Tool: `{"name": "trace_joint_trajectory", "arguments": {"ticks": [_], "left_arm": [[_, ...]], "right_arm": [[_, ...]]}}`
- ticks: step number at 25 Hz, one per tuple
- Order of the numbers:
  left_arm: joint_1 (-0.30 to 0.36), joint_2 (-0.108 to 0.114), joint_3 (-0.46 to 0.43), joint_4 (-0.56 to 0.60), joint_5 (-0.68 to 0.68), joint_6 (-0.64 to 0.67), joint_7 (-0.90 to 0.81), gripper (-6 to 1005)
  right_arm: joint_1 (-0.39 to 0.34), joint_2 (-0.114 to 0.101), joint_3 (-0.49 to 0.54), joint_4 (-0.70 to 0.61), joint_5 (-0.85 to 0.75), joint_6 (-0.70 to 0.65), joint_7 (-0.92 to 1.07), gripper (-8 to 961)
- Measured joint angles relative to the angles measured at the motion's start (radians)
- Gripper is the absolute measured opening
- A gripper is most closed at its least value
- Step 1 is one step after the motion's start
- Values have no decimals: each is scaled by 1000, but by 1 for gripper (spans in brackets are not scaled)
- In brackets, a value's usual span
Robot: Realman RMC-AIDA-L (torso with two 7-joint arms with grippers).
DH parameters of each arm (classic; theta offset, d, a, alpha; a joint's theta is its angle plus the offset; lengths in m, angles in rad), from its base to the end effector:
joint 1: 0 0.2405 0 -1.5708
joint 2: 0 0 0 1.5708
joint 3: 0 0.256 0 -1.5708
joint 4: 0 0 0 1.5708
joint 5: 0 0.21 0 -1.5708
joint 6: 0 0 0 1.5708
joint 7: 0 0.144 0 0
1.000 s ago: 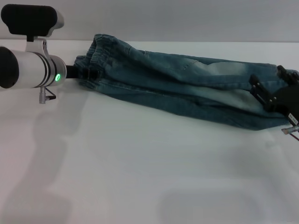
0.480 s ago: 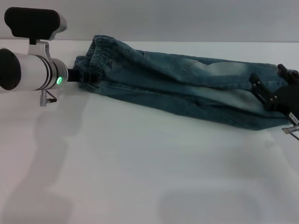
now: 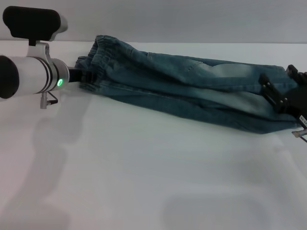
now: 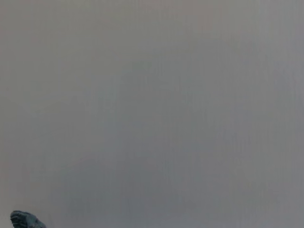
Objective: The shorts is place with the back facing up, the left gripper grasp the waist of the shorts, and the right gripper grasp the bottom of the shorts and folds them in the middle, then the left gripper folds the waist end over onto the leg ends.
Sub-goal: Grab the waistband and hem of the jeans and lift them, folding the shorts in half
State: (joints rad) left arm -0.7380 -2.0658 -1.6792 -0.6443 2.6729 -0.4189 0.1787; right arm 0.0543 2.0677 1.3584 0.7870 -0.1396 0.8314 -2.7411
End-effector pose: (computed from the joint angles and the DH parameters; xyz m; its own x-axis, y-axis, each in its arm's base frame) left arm -0.2506 0.4513 -0.0333 0.6289 0.6629 0.4063 0.6802 -0.2159 -0.7006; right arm 0.2980 0.2988 -0.0161 0.6998 -0.0157 -0.7141 -0.6741 -0.3454 -0.6530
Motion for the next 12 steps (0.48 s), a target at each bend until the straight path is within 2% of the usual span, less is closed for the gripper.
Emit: {"name": "trace_joint_trajectory", "arguments": {"ticks": [12], "left_arm": [[85, -3, 57, -101, -18, 45, -19, 58]], "right_arm": [[-12, 0, -5, 7, 0, 0, 27, 705]]}}
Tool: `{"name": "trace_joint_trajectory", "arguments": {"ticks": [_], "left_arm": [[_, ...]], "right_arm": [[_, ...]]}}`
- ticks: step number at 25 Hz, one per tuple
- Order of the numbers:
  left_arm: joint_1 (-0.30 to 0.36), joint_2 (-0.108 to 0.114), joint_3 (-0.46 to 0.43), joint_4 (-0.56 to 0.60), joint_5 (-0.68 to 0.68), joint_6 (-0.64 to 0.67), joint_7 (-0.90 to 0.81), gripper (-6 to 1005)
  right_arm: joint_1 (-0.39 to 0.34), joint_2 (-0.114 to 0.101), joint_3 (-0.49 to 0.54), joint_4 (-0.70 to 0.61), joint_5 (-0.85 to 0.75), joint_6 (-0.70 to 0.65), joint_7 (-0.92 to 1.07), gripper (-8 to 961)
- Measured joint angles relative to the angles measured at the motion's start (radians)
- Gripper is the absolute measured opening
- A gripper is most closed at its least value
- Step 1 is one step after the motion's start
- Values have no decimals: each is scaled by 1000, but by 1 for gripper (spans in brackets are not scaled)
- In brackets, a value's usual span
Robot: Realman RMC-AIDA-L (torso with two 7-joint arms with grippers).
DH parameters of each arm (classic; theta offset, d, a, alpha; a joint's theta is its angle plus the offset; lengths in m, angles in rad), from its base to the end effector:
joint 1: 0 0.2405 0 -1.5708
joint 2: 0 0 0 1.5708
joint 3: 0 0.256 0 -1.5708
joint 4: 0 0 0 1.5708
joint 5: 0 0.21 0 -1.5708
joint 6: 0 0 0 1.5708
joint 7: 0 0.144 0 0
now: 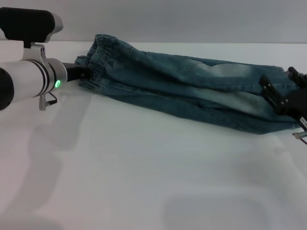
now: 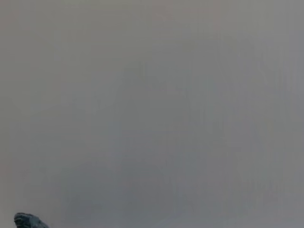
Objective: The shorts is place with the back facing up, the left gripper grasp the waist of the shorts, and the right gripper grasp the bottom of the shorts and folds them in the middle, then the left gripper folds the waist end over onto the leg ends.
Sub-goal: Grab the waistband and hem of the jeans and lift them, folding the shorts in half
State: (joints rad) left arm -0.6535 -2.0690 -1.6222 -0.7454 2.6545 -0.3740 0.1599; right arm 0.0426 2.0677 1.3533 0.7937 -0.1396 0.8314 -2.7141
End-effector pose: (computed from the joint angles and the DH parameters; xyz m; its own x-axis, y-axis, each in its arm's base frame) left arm -0.2497 0.4434 -0.0303 0.6425 0.6165 0.4551 0.6925 -0.2129 -0.6893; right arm 0.2989 0.2957 -0.0166 0.6803 -0.0284 -0.7324 -0.6948 -0.3433 -0.6320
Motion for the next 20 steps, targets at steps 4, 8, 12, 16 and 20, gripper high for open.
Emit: {"name": "trace_joint_trajectory", "arguments": {"ticks": [4, 8, 12, 16, 20], "left_arm": [[-5, 2, -2, 7, -3, -14, 0, 36], [3, 6, -5, -21, -4, -36, 0, 14], [13, 6, -6, -42, -4, -43, 0, 0], [27, 8, -25, -71, -4, -57, -2, 10], [36, 8, -40, -91, 1, -67, -2, 57]], "right_arm": [[-2, 0, -2, 1, 0, 0, 1, 704], [-3, 0, -2, 1, 0, 0, 1, 704], [-4, 0, -2, 1, 0, 0, 1, 703], [-8, 0, -3, 1, 0, 0, 1, 703], [-11, 0, -4, -1, 0, 0, 1, 704]]}}
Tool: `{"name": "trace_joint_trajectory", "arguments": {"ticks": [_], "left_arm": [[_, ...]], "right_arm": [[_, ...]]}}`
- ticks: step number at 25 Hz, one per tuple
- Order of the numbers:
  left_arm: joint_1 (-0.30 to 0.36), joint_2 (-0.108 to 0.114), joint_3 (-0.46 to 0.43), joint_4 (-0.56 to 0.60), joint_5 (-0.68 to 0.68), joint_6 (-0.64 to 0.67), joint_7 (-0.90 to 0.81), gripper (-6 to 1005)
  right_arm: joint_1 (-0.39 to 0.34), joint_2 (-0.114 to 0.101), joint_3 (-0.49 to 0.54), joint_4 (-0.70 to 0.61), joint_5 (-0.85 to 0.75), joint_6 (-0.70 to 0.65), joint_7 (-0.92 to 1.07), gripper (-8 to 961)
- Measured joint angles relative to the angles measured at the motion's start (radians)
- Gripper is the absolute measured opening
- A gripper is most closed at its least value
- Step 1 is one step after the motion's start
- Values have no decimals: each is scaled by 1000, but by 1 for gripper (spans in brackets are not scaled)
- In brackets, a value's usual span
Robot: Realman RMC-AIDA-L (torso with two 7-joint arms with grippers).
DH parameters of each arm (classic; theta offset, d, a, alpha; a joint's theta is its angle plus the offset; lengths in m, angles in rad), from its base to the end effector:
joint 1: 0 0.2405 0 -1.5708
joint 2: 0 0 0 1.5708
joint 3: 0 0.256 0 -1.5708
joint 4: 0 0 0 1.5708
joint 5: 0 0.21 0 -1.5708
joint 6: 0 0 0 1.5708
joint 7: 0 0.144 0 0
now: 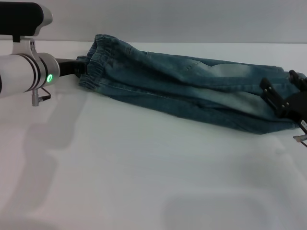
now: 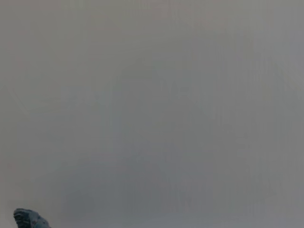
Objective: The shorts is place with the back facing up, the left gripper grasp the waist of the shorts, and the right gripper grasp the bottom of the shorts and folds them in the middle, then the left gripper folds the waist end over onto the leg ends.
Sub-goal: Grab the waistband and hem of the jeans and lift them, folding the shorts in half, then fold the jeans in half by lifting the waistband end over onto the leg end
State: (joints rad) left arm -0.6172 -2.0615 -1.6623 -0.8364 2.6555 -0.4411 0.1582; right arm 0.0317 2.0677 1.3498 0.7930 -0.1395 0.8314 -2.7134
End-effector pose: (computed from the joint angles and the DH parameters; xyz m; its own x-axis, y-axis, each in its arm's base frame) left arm -0.2477 0.4429 -0.0144 0.6190 0.6180 0.4847 0.7154 -0.1889 -0.6727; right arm 0.3019 0.2920 -0.0175 0.6796 -0.0378 -0.7326 -0.6985 -0.3385 -0.6305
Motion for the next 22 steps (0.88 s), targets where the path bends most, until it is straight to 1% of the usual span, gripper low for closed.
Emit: {"name": "trace_joint_trajectory", "arguments": {"ticks": [3, 6, 10, 15, 22], "left_arm": [[-1, 0, 0, 3, 4, -2, 7, 176], [-21, 3, 3, 35, 18, -4, 13, 292], [-29, 4, 1, 47, 39, 0, 14, 445], [-48, 8, -3, 60, 42, -40, 19, 544], [-63, 9, -7, 83, 37, -49, 39, 683]], "right_arm": [[0, 0, 0, 0, 0, 0, 0, 704], [3, 0, 0, -1, 0, 0, 1, 705], [9, 0, 0, -3, 0, -3, 6, 705], [13, 0, 0, 0, -10, -24, 8, 705], [21, 0, -1, 1, -15, -39, 11, 704]]}}
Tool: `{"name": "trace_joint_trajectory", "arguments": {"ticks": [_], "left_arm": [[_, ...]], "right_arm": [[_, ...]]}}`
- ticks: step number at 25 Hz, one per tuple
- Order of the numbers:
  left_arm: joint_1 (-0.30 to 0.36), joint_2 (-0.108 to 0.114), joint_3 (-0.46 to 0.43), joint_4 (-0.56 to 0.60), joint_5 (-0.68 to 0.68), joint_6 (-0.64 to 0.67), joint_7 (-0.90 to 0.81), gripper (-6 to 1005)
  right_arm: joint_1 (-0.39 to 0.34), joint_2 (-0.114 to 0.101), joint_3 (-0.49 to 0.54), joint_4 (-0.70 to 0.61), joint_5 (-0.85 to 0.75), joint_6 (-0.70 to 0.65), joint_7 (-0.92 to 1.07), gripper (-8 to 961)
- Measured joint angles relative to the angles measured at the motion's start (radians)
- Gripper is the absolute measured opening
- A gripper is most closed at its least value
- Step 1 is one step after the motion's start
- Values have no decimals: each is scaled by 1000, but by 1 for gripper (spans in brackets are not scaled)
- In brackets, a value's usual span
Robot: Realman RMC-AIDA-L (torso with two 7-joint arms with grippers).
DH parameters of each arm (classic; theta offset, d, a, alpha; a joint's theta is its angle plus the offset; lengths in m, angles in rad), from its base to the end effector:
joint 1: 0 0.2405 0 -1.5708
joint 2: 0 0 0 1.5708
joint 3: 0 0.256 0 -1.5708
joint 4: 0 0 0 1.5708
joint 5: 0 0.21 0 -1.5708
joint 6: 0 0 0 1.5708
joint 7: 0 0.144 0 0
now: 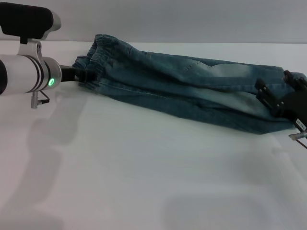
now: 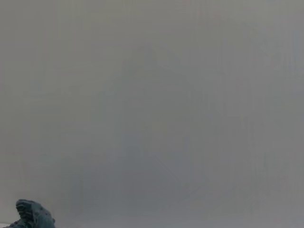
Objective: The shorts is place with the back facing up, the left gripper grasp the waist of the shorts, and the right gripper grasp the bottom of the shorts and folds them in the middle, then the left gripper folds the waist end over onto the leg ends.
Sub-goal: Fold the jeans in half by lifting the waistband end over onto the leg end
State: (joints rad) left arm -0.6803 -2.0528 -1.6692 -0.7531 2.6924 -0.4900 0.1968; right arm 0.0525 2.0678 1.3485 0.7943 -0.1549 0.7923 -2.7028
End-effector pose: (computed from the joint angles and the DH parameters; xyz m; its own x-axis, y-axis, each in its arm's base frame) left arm -0.2523 0.4459 -0.0213 0.6502 0.6600 0.3763 0.6559 -0.2376 -0.7165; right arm 0.2998 0.2984 -0.0214 0.6893 -0.0605 -0.7220 -0.6924 -0.3486 -0.6318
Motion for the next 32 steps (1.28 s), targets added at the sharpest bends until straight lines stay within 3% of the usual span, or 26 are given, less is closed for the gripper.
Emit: {"name": "trace_joint_trajectory", "arguments": {"ticks": [4, 11, 32], "left_arm": [[-21, -1, -2, 35, -1, 1, 0, 821], [-61, -2, -9, 94, -3, 8, 3, 820], [-79, -7, -1, 102, -4, 14, 4, 817]], "right_arm": [[2, 0, 0, 0, -1, -1, 0, 704], [3, -1, 0, 0, -14, -2, 13, 705], [22, -9, 0, -3, -14, -12, 21, 705]]}}
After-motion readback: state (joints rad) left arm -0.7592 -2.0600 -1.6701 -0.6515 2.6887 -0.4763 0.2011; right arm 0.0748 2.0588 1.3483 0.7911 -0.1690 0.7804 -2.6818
